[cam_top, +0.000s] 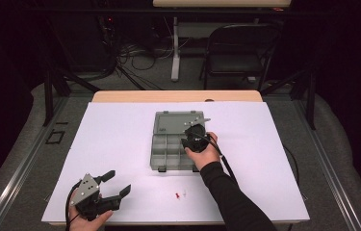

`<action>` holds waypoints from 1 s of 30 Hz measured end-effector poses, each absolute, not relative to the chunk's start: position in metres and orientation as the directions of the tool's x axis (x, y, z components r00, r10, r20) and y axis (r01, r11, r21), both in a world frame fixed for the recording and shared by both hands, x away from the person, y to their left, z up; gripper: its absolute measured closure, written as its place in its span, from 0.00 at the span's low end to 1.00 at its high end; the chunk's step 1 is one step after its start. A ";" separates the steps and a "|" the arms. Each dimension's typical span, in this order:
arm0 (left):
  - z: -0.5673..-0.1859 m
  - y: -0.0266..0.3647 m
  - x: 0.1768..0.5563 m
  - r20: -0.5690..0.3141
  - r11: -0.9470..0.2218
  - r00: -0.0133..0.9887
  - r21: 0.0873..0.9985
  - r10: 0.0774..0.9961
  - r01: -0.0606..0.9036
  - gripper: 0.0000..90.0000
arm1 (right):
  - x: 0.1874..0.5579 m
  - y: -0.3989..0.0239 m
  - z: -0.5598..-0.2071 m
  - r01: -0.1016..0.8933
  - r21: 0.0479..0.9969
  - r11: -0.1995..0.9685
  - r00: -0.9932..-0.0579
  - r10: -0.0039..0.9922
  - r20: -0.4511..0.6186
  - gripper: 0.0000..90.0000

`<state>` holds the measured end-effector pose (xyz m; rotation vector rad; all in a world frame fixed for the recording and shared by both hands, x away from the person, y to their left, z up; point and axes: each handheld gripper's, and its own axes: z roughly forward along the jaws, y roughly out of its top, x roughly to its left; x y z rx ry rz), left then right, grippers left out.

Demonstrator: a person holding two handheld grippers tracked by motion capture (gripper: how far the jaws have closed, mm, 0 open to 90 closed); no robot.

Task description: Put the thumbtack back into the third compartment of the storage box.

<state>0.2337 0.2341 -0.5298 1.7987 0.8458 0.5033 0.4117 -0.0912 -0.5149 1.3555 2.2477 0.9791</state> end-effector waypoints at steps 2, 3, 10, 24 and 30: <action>-0.530 0.234 0.234 -0.051 -0.213 0.663 0.926 0.747 0.311 0.25 | 0.411 -0.092 -0.514 0.630 0.709 0.317 -0.489 0.871 0.046 0.73; -0.530 0.234 0.234 -0.051 -0.213 0.663 0.926 0.747 0.311 0.25 | 0.410 -0.092 -0.513 0.624 0.716 0.313 -0.488 0.872 0.044 0.72; -0.530 0.234 0.234 -0.051 -0.214 0.663 0.926 0.747 0.312 0.25 | 0.400 -0.096 -0.505 0.603 0.734 0.312 -0.506 0.861 0.050 0.57; -0.530 0.233 0.233 -0.047 -0.216 0.660 0.925 0.750 0.311 0.25 | 0.338 -0.112 -0.498 0.510 0.804 0.307 -0.581 0.811 0.059 0.53; -0.530 0.233 0.233 -0.045 -0.218 0.657 0.924 0.753 0.314 0.25 | 0.301 -0.120 -0.505 0.471 0.822 0.320 -0.616 0.786 0.047 0.53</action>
